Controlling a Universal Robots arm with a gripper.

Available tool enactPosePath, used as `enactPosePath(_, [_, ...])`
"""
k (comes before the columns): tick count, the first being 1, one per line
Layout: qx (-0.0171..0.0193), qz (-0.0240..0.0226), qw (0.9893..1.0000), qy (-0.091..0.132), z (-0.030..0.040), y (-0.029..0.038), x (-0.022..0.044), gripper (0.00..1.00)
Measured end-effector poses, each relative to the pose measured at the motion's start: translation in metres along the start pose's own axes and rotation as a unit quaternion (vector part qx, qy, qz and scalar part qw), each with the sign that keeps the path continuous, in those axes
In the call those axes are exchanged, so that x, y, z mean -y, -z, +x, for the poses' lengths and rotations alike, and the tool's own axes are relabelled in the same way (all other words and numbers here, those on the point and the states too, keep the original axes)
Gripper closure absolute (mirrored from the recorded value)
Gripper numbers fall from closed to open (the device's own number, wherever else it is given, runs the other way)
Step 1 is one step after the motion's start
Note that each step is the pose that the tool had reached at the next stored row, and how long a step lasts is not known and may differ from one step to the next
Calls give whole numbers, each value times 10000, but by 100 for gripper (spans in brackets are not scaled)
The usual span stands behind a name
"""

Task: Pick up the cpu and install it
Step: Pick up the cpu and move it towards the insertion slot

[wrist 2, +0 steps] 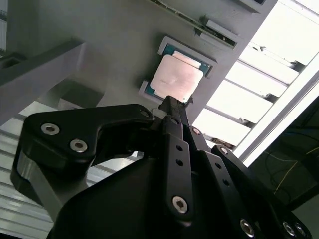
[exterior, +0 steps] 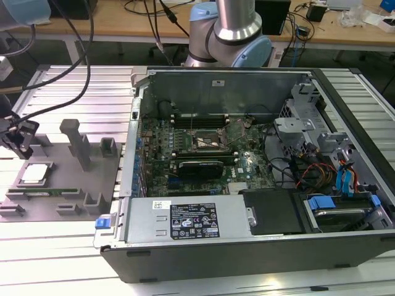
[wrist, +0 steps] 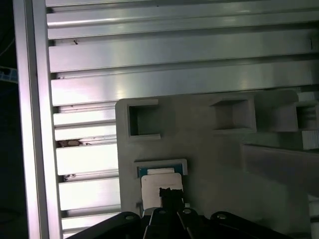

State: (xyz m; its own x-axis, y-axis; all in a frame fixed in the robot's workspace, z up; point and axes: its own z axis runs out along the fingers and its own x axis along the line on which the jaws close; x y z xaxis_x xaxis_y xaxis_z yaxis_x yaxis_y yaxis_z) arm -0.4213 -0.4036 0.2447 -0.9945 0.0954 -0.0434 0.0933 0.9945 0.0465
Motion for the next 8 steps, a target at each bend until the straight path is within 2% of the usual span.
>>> enactPosePath(4, [2, 5, 10000, -40, 11, -111, 18, 89])
enactPosePath(8, [2, 6, 10000, -41, 16, -169, 33, 89])
